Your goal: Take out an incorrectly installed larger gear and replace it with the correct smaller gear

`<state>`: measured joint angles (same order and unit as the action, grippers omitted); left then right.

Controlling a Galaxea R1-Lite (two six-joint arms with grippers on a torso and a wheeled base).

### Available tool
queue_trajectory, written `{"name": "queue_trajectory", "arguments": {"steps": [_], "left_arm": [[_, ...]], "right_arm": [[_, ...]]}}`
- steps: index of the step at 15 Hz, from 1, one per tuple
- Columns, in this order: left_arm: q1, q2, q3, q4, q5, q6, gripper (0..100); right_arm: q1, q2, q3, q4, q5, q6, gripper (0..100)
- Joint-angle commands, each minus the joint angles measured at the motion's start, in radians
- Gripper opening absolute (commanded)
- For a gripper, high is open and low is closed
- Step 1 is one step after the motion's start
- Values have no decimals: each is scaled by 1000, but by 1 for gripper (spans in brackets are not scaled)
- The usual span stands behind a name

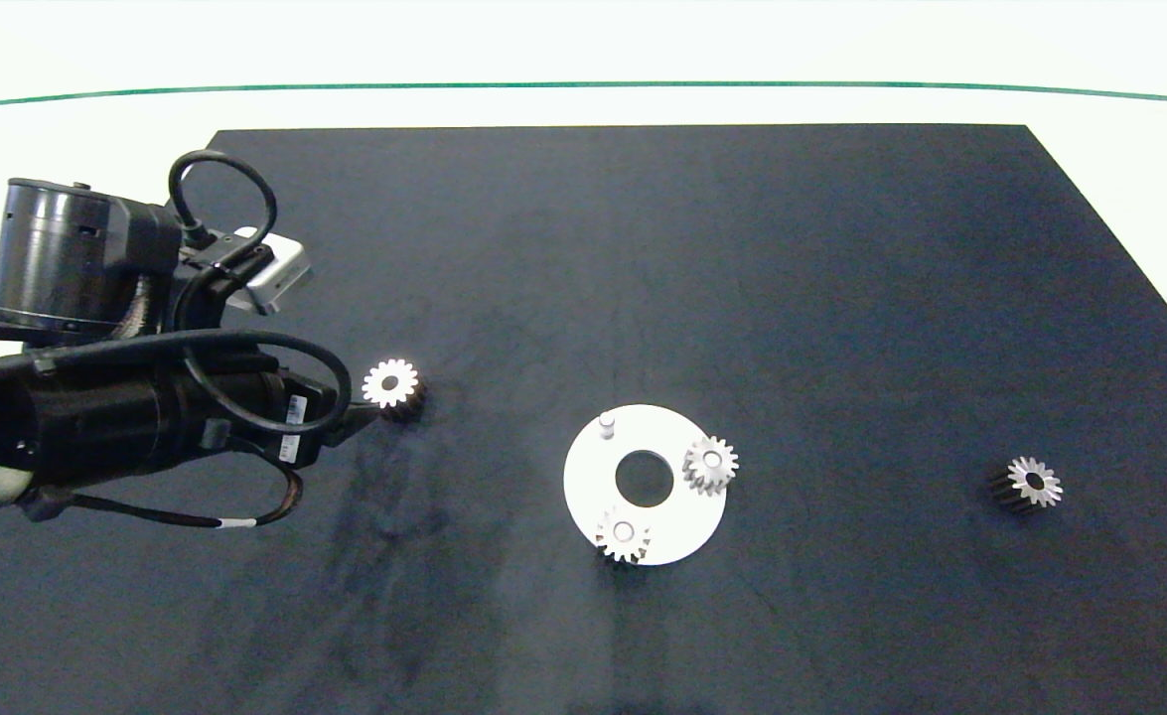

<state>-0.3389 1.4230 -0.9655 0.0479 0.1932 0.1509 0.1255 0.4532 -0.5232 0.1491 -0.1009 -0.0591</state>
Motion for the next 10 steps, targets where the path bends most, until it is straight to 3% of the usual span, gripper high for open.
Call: {"name": "queue_trajectory", "arguments": {"steps": [1, 4, 8, 10], "left_arm": [[24, -113, 60, 0, 2, -30, 100], [80, -211, 108, 0, 2, -62, 100], [136, -348, 139, 1, 3, -77, 100], [155, -400, 140, 21, 3, -113, 100]], "right_arm": [[-18, 65, 0, 1, -14, -1, 100], [-29, 167, -1, 1, -11, 1, 100], [-27, 291, -37, 0, 10, 7, 100], [-29, 340, -54, 0, 18, 10, 100]]}}
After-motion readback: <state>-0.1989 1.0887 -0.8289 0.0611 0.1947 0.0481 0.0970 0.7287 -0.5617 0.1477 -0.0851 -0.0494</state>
